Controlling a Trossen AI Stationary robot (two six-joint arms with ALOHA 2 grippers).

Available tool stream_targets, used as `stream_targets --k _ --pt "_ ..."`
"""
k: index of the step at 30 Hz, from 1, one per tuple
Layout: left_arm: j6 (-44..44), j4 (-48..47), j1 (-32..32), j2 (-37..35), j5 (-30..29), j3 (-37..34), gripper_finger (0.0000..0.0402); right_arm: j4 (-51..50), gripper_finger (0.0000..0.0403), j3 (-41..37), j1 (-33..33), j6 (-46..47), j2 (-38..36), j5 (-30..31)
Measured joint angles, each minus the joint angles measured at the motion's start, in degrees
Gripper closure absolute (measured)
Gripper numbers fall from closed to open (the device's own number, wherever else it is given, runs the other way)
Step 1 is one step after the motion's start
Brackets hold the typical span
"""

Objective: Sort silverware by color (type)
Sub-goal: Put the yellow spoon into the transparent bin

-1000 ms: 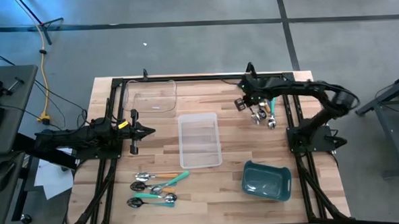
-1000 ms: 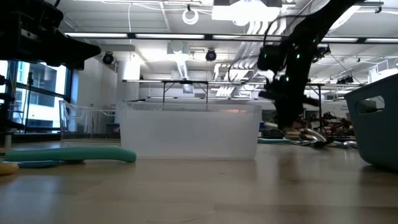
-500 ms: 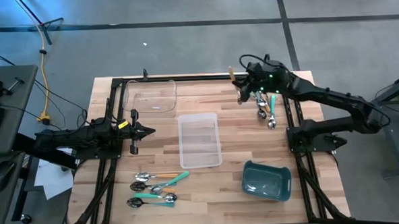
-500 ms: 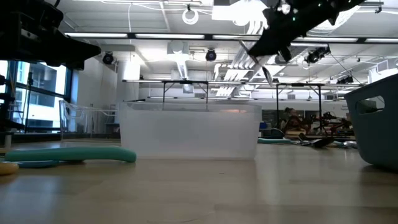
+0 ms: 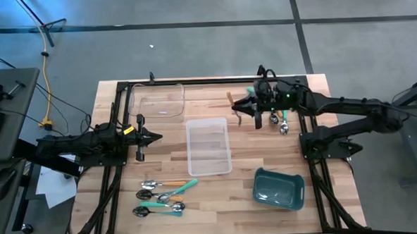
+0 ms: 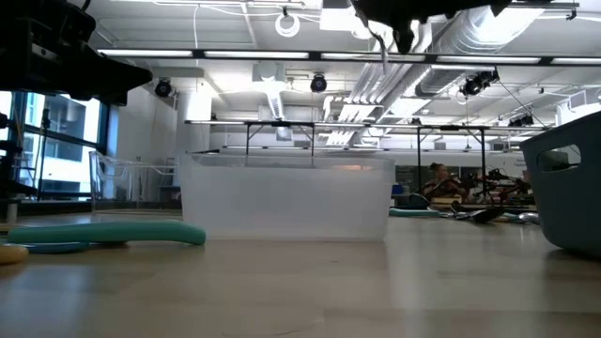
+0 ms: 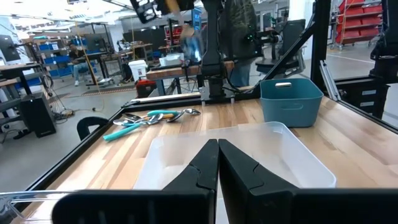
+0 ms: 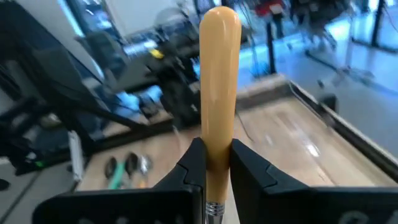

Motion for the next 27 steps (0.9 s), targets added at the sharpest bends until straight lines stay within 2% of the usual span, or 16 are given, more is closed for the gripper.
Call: stream_targets --k 7,11,23,27 --pt "0.0 0.0 0.0 0.0 0.0 0.0 0.0398 8.7 0.0372 0.0 3.2 3.9 4.1 0.3" --pt "0.0 0.3 0.0 0.0 -0.1 0.0 0.0398 12.2 0.0372 0.0 4.7 3.0 6.2 1.0" --pt "-0.2 0.9 0.0 0.0 -0.2 0.0 0.0398 13.2 0.0372 0.0 4.1 1.0 6.5 0.9" --pt "-8.7 8.7 0.0 0.0 -0.2 0.0 0.0398 13.2 0.0372 0.0 4.1 1.6 6.5 0.9"
